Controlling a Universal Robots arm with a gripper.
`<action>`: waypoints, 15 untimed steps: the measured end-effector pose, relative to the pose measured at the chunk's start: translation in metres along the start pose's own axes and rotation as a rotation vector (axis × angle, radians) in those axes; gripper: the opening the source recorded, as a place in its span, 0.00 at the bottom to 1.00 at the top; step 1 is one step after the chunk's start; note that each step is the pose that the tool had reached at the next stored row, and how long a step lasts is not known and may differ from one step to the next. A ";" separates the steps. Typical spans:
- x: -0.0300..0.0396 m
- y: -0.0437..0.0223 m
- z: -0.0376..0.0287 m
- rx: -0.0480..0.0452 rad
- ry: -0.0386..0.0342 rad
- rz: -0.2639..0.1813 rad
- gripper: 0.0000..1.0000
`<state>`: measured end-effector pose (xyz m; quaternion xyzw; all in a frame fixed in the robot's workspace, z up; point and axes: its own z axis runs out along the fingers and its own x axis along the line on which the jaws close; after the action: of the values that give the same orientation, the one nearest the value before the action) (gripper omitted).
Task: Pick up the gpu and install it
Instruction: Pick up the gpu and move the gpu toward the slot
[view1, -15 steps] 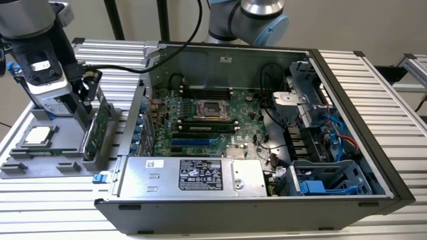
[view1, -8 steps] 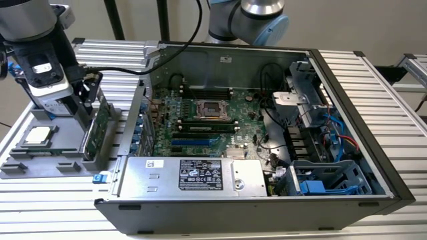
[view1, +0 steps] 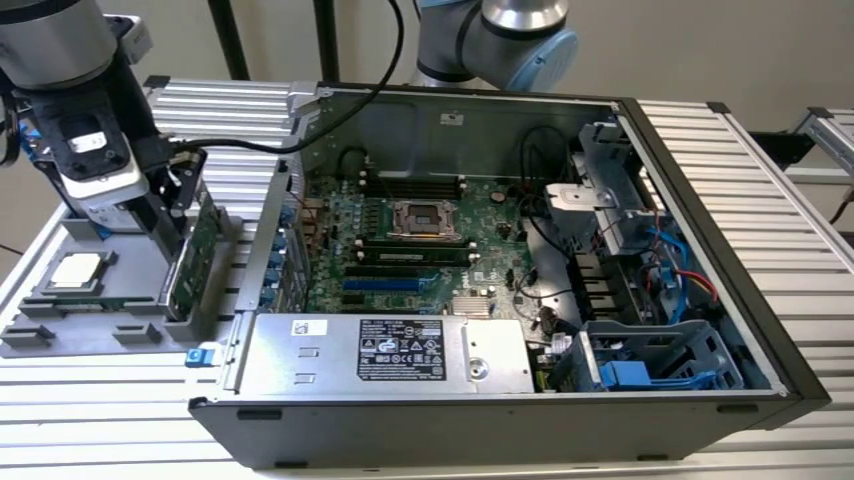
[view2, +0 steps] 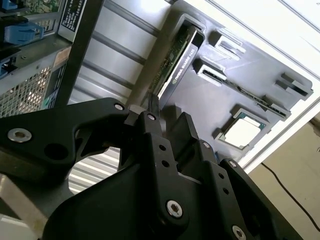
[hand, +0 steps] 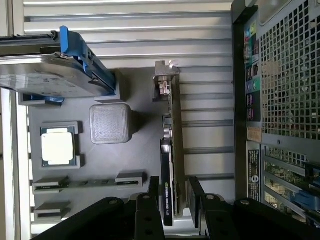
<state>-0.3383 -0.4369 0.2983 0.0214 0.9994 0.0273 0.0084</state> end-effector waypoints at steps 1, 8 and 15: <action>0.0000 0.0000 0.0005 0.0000 0.0000 0.000 1.00; 0.0000 -0.0003 0.0045 0.0001 -0.0001 0.000 1.00; 0.0001 -0.0005 0.0081 0.0003 0.0000 0.000 1.00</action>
<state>-0.3383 -0.4369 0.2902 0.0214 0.9994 0.0272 0.0084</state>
